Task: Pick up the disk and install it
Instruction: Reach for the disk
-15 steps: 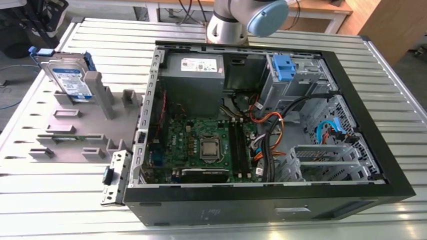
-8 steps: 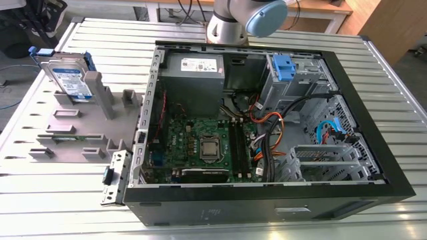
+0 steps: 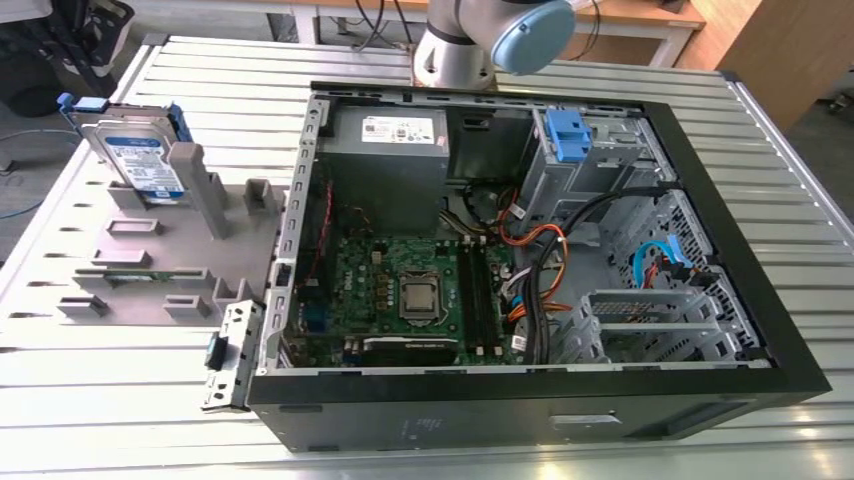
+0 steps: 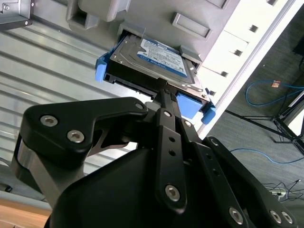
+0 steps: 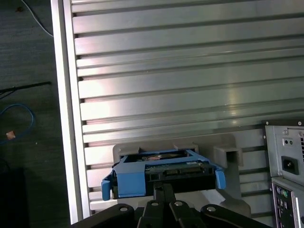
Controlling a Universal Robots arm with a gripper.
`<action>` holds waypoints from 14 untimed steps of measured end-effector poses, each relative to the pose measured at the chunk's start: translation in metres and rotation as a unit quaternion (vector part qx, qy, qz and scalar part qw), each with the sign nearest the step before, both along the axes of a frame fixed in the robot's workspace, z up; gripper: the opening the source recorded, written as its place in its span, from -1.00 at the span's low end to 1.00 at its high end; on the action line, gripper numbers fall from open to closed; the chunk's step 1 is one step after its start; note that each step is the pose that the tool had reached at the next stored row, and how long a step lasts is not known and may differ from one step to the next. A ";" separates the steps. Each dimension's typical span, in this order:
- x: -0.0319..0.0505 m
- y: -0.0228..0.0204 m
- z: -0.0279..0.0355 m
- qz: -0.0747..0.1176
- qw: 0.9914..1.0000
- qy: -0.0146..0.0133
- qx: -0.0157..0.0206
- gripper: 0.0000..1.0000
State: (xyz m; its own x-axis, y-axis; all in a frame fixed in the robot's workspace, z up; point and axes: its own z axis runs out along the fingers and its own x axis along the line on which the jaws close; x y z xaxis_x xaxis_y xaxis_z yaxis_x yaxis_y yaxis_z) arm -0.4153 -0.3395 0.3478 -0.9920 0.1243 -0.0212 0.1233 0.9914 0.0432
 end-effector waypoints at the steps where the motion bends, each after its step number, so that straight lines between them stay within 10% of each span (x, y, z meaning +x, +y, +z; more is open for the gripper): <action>1: 0.0000 0.0000 -0.0001 0.000 1.000 0.000 0.000 -0.79; 14: 0.0029 -0.0054 -0.0010 0.000 1.000 0.000 -0.001 -0.79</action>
